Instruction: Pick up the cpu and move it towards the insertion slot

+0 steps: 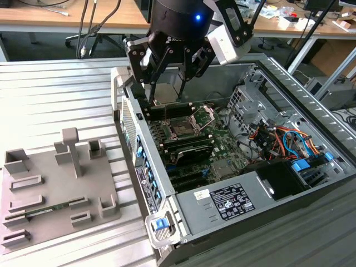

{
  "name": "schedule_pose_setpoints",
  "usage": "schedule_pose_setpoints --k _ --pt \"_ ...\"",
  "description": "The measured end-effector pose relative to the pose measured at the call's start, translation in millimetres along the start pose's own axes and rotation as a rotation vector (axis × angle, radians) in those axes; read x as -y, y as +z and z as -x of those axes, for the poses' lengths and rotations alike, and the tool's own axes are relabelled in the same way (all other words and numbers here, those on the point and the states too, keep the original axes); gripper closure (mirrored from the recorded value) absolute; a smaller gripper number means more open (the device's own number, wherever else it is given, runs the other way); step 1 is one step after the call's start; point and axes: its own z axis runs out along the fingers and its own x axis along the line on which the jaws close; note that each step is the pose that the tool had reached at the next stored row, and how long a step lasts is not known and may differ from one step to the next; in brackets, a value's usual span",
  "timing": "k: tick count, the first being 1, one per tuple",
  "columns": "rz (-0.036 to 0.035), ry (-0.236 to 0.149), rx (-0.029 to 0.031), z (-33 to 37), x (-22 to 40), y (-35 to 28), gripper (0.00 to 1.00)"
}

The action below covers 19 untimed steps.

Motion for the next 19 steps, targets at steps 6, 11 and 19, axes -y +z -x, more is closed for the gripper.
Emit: schedule_pose_setpoints --k 6,11,19 --pt "0.0000 0.000 0.0000 7.2 0.3 0.0 0.45" --pt "0.0000 0.000 0.0000 12.0 0.5 0.0 0.45" --pt "0.0000 0.000 0.0000 20.6 0.8 -0.1 0.45"
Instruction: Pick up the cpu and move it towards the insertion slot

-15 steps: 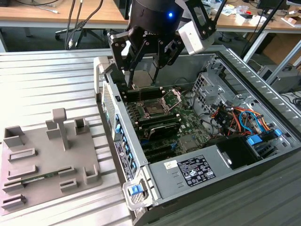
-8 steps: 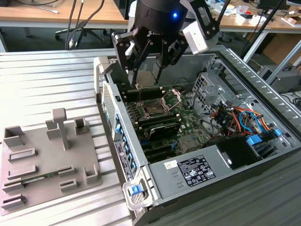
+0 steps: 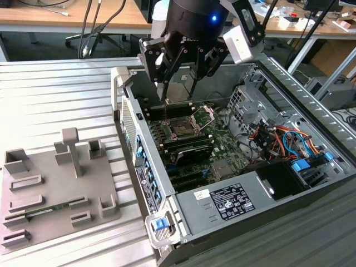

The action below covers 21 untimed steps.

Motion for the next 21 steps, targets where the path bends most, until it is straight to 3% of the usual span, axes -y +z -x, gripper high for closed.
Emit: schedule_pose_setpoints --k 21 --pt "0.0000 0.000 0.0000 21.1 0.8 0.0 0.45"
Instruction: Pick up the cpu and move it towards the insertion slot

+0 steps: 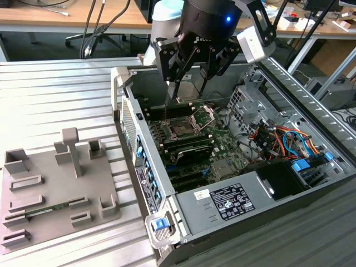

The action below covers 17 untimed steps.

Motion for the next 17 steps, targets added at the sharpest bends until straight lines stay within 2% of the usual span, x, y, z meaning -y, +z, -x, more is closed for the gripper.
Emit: schedule_pose_setpoints --k 5,17 --pt "0.0000 0.000 0.0000 7.0 0.3 0.0 0.45" --pt "0.0000 0.000 0.0000 18.6 0.7 0.0 0.45"
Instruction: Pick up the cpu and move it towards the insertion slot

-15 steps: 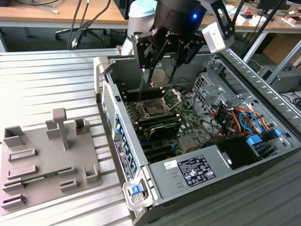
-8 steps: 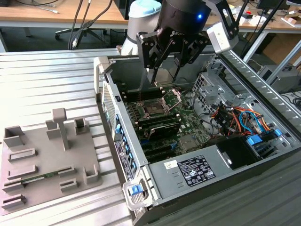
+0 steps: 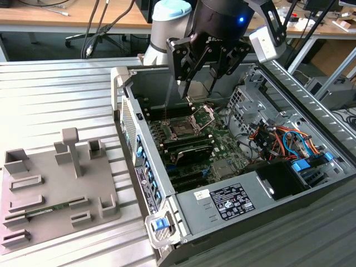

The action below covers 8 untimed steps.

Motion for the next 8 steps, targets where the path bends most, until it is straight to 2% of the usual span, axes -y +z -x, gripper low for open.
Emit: schedule_pose_setpoints --k 8 --pt "-0.0001 0.000 -0.0001 7.1 0.3 -0.1 0.45"
